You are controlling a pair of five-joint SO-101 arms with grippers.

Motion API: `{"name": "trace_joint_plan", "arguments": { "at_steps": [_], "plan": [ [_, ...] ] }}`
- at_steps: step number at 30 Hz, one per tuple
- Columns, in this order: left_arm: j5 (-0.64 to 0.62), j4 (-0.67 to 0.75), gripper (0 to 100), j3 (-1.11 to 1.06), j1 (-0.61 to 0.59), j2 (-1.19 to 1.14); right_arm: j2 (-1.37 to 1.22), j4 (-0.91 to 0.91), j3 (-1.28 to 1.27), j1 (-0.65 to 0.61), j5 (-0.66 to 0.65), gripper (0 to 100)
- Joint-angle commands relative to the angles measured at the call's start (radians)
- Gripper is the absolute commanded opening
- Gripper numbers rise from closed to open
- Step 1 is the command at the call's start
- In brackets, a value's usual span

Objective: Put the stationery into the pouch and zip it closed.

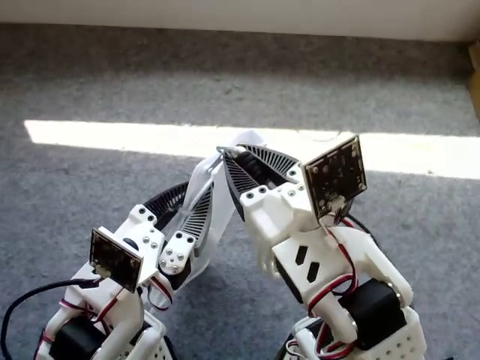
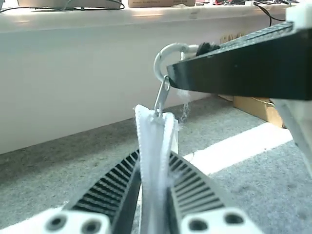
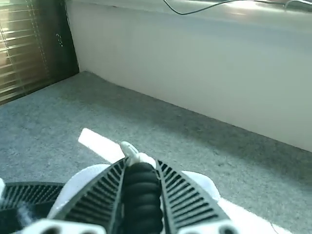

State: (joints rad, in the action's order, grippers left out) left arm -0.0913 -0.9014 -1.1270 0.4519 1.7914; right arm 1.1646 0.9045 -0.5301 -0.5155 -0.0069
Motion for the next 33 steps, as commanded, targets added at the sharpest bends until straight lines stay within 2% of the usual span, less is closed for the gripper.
{"name": "trace_joint_plan", "arguments": {
  "at_steps": [1,7,12,22,30,33],
  "plan": [
    [-0.008,-0.026,0,0.056,-0.021,0.016,0.024,-0.090,-0.007,0.125,0.012,0.5],
    [-0.008,-0.052,0,0.090,-0.024,0.021,0.022,-0.094,-0.091,0.168,0.006,0.5],
    [-0.012,-0.048,0,0.091,-0.073,0.033,0.022,-0.094,-0.143,0.239,0.006,0.5],
    [-0.014,-0.054,0,0.139,-0.073,0.033,0.022,-0.128,-0.191,0.335,0.006,0.5],
    [-0.009,-0.048,0,0.131,-0.070,0.033,0.022,-0.151,-0.128,0.335,0.006,0.5],
    [-0.009,-0.032,0,0.094,-0.068,0.033,0.022,-0.177,-0.071,0.278,0.003,0.5]
  ]
}}
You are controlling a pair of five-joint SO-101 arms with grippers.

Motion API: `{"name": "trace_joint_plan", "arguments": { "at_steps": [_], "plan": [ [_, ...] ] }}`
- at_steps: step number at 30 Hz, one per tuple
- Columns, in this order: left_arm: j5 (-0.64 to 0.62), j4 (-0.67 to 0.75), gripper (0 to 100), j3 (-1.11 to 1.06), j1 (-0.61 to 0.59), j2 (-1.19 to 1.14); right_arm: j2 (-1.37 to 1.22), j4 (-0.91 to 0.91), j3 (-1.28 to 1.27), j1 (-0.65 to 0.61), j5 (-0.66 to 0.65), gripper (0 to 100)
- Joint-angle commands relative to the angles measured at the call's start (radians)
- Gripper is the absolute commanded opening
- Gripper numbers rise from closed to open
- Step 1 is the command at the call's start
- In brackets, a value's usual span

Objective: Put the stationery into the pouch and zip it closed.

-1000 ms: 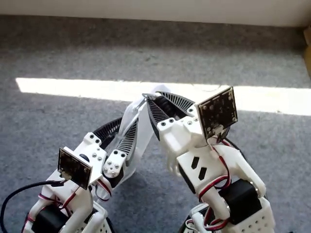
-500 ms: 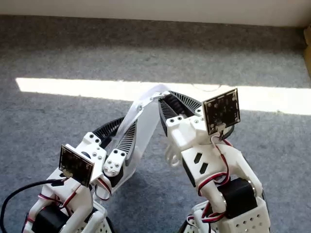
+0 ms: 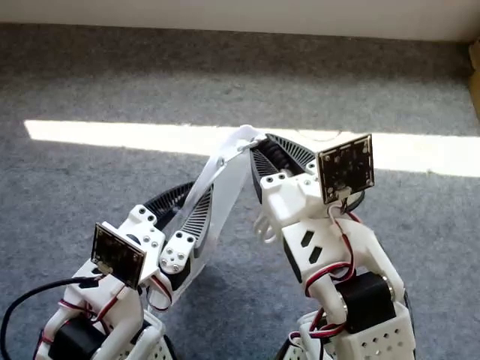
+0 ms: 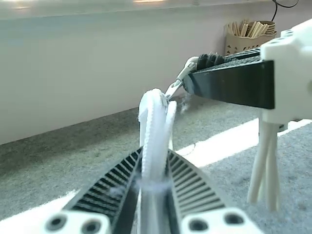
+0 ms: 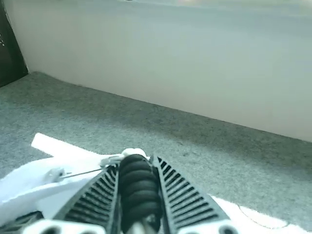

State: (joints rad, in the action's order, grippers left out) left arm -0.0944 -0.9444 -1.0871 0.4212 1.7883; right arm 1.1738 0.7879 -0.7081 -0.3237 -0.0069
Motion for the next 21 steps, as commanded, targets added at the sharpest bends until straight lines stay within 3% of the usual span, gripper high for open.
{"name": "trace_joint_plan", "arguments": {
  "at_steps": [1,8,13,21],
  "plan": [
    [-0.006,0.041,1,0.035,-0.038,0.036,0.013,-0.061,0.114,0.064,-0.002,0.5],
    [-0.006,0.287,15,-0.160,-0.045,0.036,0.013,-0.054,0.116,-0.099,-0.071,0.5],
    [-0.002,0.358,15,-0.219,-0.053,0.036,0.013,-0.061,0.124,-0.104,-0.115,0.5],
    [0.164,0.609,15,-0.386,-0.068,0.035,0.004,-0.101,0.124,-0.107,-0.129,0.5]
  ]
}}
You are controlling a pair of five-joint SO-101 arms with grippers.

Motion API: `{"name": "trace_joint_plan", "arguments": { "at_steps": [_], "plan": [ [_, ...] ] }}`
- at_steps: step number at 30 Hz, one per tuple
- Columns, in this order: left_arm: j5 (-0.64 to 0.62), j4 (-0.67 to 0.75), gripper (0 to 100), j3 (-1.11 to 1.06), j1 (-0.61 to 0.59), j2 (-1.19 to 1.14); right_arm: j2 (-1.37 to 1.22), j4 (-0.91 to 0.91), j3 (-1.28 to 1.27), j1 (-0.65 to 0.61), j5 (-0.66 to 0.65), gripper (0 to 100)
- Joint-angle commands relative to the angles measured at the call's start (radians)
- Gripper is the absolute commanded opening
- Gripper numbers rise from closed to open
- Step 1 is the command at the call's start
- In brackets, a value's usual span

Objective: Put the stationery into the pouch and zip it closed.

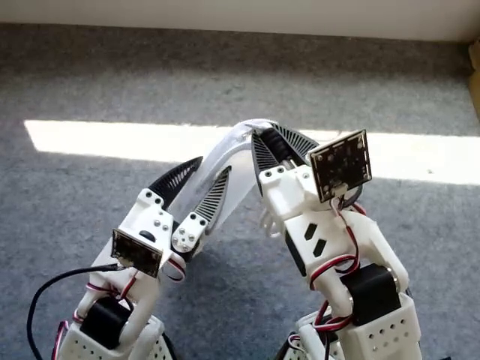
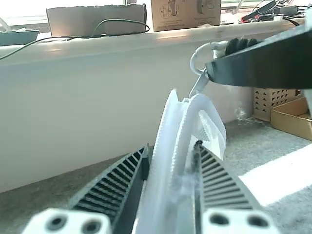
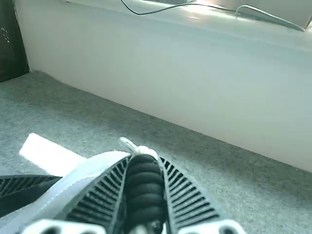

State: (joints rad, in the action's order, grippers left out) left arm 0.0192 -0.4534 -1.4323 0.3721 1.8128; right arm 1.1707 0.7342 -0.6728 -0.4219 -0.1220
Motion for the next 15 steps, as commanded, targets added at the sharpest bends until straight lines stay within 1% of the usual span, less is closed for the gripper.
{"name": "trace_joint_plan", "arguments": {
  "at_steps": [1,4,9,12,15],
  "plan": [
    [0.055,0.130,15,-0.047,-0.022,0.010,-0.010,-0.053,0.088,-0.008,-0.014,0.5],
    [0.052,0.133,14,-0.048,-0.048,0.010,-0.104,-0.061,0.145,-0.008,-0.008,0.5],
    [0.058,0.135,1,-0.041,-0.067,0.010,-0.251,-0.059,0.252,-0.022,-0.008,0.5],
    [0.058,0.135,1,-0.021,-0.067,0.010,-0.280,-0.059,0.298,-0.054,-0.012,0.5],
    [0.058,0.135,1,-0.013,-0.068,0.008,-0.303,-0.061,0.335,-0.058,-0.012,0.5]
  ]
}}
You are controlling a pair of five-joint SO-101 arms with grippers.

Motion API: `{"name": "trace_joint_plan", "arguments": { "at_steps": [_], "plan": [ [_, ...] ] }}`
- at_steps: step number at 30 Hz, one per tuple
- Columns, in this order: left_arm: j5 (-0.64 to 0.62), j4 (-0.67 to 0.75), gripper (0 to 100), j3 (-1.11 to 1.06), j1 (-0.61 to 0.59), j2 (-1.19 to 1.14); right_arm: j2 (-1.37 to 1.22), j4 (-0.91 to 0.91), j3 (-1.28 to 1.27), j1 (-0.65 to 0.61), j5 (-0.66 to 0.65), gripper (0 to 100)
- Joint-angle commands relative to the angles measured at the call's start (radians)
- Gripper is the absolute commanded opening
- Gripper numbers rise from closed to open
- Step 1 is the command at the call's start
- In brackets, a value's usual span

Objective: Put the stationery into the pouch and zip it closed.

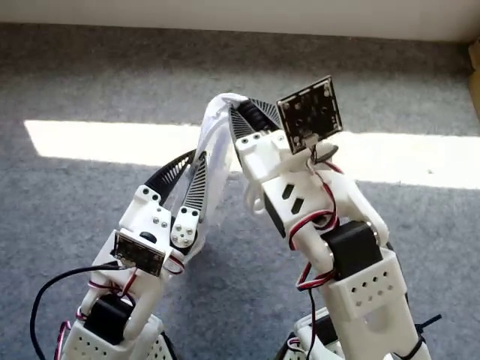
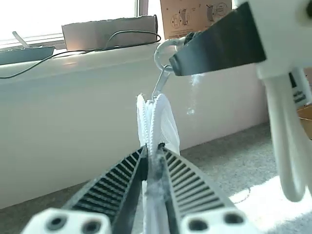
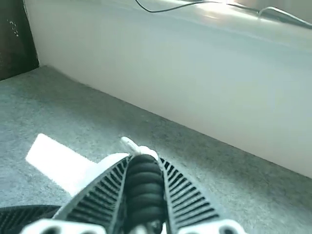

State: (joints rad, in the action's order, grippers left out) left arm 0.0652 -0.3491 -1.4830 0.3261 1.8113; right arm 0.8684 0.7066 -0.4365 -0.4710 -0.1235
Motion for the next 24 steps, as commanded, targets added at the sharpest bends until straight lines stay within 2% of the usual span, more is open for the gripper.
{"name": "trace_joint_plan", "arguments": {
  "at_steps": [1,15,24],
  "plan": [
    [0.012,0.031,1,0.039,-0.022,0.010,-0.012,-0.033,0.111,-0.008,-0.011,0.5],
    [0.043,0.103,1,0.039,-0.016,0.012,-0.166,-0.033,0.245,-0.008,-0.012,0.5],
    [0.046,0.213,1,0.125,-0.091,0.010,-0.166,-0.047,0.248,-0.025,-0.075,0.5]
  ]
}}
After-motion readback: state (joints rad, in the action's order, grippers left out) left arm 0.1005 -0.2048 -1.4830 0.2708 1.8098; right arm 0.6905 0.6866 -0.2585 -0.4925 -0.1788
